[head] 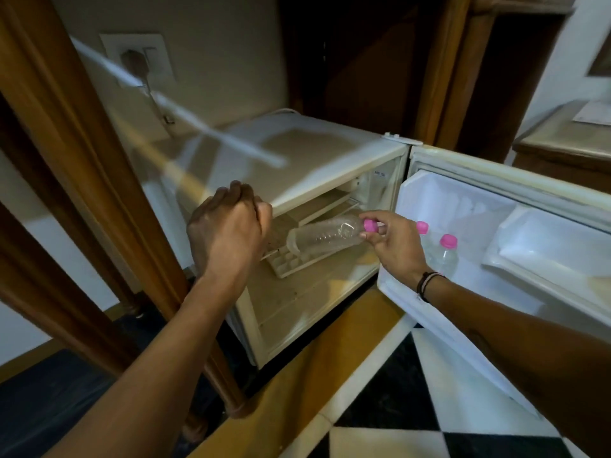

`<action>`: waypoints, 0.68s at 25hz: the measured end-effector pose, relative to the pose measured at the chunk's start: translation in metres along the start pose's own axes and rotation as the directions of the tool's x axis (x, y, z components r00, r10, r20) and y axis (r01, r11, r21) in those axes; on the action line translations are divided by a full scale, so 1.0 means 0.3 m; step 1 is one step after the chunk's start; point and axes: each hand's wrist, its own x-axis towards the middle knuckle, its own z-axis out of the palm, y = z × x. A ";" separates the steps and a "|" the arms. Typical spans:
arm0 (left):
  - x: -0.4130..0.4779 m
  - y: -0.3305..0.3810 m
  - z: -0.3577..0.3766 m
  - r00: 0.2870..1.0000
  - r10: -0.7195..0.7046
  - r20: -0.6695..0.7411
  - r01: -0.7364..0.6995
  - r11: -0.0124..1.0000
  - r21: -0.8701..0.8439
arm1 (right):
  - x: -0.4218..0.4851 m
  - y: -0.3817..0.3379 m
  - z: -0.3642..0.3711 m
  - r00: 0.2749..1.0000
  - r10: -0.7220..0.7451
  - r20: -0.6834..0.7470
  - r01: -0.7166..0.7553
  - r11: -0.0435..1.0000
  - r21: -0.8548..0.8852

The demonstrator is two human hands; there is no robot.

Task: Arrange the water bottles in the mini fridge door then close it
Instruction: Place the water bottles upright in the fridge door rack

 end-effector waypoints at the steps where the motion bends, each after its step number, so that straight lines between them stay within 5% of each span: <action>1: -0.001 0.002 -0.003 1.000 0.002 -0.007 -0.002 1.000 -0.006 | -0.013 -0.003 -0.049 0.998 -0.059 0.007 0.059 0.996 -0.064; 9: -0.003 0.003 -0.020 0.995 0.030 -0.092 -0.031 0.999 -0.012 | -0.109 0.008 -0.303 0.894 -0.215 0.392 0.375 0.839 -0.395; 17: -0.017 -0.004 -0.053 0.995 0.075 -0.058 -0.076 0.997 -0.006 | -0.088 -0.049 -0.375 0.968 0.043 0.246 0.125 0.767 -0.629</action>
